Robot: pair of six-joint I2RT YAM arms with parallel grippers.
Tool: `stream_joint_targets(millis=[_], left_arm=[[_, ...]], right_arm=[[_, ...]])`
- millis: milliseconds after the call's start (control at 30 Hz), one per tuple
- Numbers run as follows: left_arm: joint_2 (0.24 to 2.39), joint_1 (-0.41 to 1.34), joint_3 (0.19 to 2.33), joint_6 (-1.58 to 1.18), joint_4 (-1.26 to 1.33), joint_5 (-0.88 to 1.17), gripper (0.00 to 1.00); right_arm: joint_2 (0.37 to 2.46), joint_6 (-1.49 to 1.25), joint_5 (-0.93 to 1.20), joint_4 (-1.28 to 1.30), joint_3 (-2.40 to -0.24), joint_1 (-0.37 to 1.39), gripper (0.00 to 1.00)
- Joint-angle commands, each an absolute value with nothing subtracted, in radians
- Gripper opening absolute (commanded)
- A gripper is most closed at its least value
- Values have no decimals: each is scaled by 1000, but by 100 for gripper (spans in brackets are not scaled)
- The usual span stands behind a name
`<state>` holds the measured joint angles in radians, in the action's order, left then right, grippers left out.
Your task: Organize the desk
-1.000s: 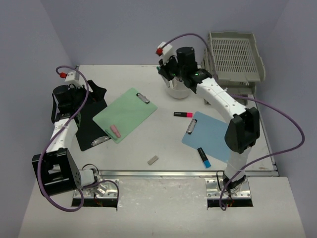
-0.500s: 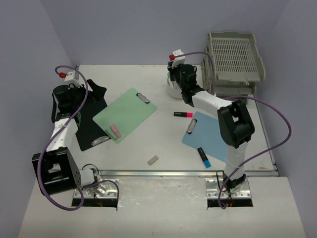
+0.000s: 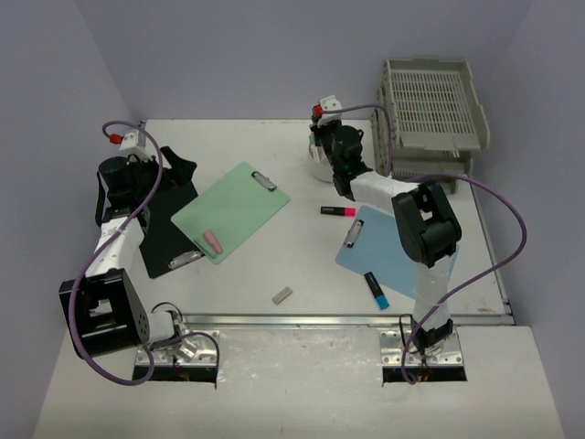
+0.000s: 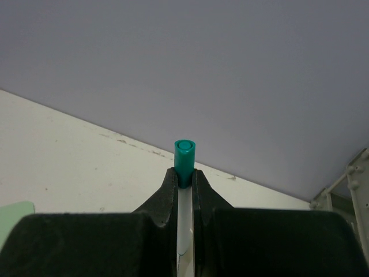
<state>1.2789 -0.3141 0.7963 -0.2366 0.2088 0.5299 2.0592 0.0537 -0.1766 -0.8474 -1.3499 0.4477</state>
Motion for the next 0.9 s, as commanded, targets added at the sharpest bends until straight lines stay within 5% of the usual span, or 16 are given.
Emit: stream_joint_targets(millis=[0,167,400,667,867], left_arm=[[1278,-324,821,-221,244,521,100],[1278,-324,822,-215,239,518,100],[1276,-323,826,-219,233,518,100],[1231,-324,835,-226,215,521,100],[1160,-324,804,-190,203,519,100]], right_arm=[[2085,66,-211,-920,-1345,448,0],[2091,63,-214,-906,-1315,448,0],[2058,30,-195,-850,-1292,448,41],[1882,-32,-68,-577,-1323,448,52],[1612,110,77,-7,-1266,445,55]])
